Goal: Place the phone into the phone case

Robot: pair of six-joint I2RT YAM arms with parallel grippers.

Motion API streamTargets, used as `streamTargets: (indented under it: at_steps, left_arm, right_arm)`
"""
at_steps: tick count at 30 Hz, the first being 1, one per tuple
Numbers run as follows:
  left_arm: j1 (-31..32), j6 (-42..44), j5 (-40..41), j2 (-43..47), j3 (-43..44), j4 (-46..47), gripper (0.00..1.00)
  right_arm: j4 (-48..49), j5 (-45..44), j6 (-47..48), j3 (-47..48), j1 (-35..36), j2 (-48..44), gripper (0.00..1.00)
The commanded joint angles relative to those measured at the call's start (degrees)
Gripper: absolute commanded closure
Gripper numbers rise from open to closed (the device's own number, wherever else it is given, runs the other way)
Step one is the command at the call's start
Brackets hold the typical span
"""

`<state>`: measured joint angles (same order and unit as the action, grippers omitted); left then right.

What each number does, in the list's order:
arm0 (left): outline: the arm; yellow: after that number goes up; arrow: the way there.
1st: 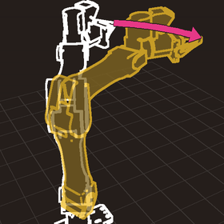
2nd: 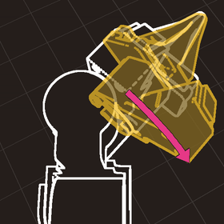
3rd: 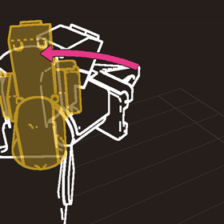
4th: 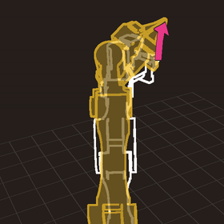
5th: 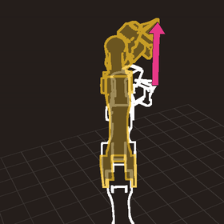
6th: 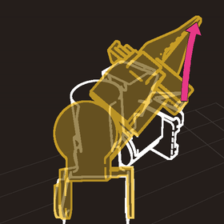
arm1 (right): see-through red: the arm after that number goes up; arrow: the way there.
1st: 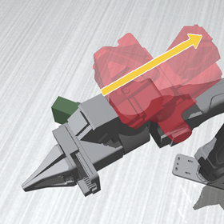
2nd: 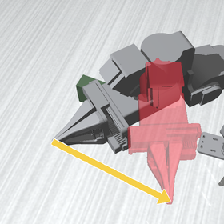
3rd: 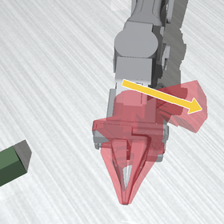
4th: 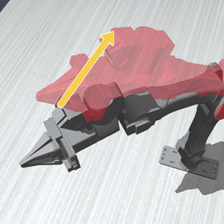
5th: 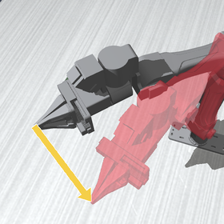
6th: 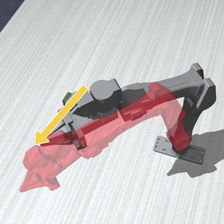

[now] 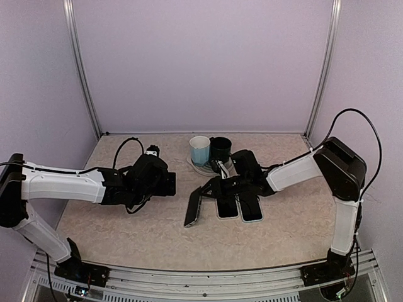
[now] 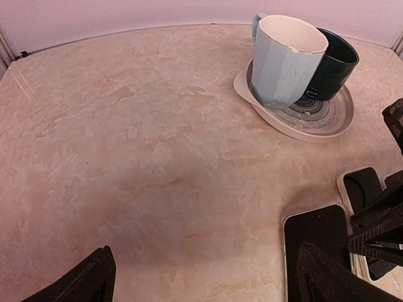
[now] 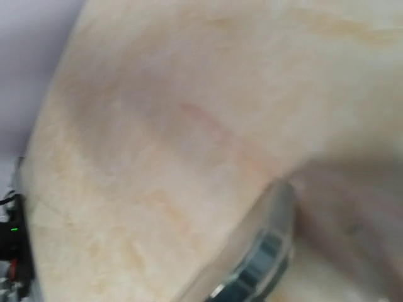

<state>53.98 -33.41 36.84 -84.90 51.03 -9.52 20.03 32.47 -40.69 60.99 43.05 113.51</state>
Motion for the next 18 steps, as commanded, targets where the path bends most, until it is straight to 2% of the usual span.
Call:
streamTargets:
  at_steps: [1,6,12,18]
  left_arm:
    - [-0.19,-0.97,-0.73,0.54,-0.90,-0.16,0.01]
    - [-0.21,-0.83,-0.32,0.48,-0.99,-0.52,0.01]
    - [-0.43,-0.86,0.46,0.88,-1.71,-0.97,0.01]
    - [-2.82,0.59,3.07,2.43,-4.80,0.40,0.01]
  right_arm:
    - [-4.67,-4.38,3.58,1.74,-0.45,1.24,0.68]
    - [-6.01,-4.55,4.65,2.09,-0.77,1.55,0.67]
    - [-10.15,-7.23,8.14,2.57,-0.77,-3.25,0.64]
    - [-18.35,-17.87,19.70,2.64,-1.82,-15.58,0.46]
